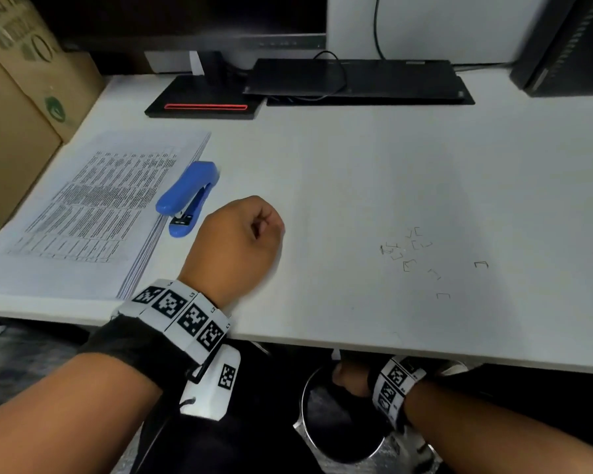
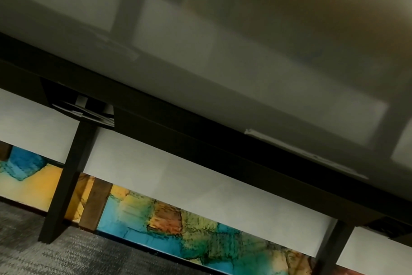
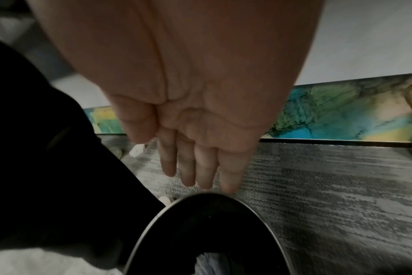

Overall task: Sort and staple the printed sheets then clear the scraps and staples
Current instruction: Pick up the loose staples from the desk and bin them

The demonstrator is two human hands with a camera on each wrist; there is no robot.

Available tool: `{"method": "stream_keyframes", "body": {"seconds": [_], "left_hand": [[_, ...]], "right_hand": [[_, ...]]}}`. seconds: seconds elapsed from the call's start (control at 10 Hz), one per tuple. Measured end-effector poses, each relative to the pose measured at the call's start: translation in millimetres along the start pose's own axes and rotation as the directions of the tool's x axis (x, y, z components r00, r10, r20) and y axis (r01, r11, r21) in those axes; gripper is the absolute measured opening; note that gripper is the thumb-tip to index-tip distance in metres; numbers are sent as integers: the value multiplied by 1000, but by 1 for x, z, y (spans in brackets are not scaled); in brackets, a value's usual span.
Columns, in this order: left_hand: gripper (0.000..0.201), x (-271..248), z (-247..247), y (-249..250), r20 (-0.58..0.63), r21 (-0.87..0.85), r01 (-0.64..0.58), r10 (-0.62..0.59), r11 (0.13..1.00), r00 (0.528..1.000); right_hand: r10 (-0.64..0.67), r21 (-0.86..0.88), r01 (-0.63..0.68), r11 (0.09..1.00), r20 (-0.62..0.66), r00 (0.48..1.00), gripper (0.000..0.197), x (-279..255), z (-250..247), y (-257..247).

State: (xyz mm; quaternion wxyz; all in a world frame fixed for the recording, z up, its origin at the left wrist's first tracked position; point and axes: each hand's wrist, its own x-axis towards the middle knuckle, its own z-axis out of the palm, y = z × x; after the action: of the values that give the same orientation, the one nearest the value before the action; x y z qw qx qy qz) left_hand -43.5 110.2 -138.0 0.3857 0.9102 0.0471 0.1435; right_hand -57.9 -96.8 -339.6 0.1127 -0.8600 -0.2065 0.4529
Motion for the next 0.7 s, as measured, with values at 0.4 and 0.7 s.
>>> {"method": "stream_keyframes", "body": {"seconds": [0.4,0.7], "left_hand": [[23,-3,-2,0,-5,-18,4,-4,1000,1000],[27,-26,-14,28,341,274,-244,143,930,929]], "right_hand": [[-314,225,291,930,76,946,42,-111,-37,-58],[-312,637,423,644,-286,906,23,-253,-127,-8]]}}
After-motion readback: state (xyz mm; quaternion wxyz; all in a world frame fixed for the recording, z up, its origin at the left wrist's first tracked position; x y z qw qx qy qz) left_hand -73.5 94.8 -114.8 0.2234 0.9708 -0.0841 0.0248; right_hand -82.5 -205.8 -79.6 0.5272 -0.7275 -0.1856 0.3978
